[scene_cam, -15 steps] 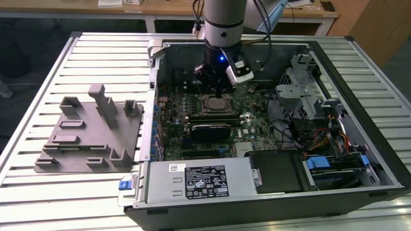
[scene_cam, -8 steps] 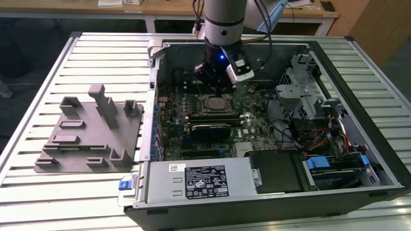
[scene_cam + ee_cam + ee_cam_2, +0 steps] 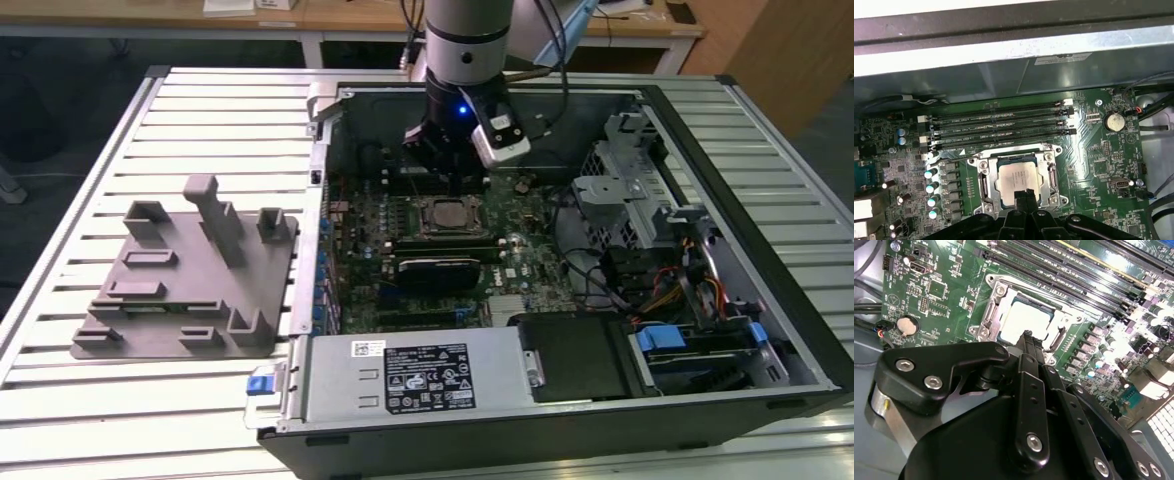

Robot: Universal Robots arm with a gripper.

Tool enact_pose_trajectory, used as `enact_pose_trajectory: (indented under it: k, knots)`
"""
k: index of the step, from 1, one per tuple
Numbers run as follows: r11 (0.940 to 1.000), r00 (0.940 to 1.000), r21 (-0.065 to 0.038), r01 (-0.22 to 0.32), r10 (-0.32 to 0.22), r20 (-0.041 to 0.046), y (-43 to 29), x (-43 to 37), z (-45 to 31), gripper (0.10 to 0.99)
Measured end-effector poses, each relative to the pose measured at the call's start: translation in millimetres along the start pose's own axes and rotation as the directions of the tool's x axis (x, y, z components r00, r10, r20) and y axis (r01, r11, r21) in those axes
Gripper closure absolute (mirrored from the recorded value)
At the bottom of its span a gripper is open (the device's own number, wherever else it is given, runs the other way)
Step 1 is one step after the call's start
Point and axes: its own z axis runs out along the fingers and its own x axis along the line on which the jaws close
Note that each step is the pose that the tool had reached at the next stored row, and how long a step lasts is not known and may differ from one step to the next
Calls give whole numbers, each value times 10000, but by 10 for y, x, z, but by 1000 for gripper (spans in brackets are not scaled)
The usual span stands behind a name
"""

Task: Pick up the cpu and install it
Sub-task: 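Install the first cpu locking lever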

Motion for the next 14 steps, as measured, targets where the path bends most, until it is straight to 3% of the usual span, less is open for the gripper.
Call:
enact_pose_trajectory:
  k: [6,14]
  knots:
    - [10000,10000,2,0,0,-1,-3,22,-2,980]
    - [10000,10000,-3,0,0,31,-31,242,-13,980]
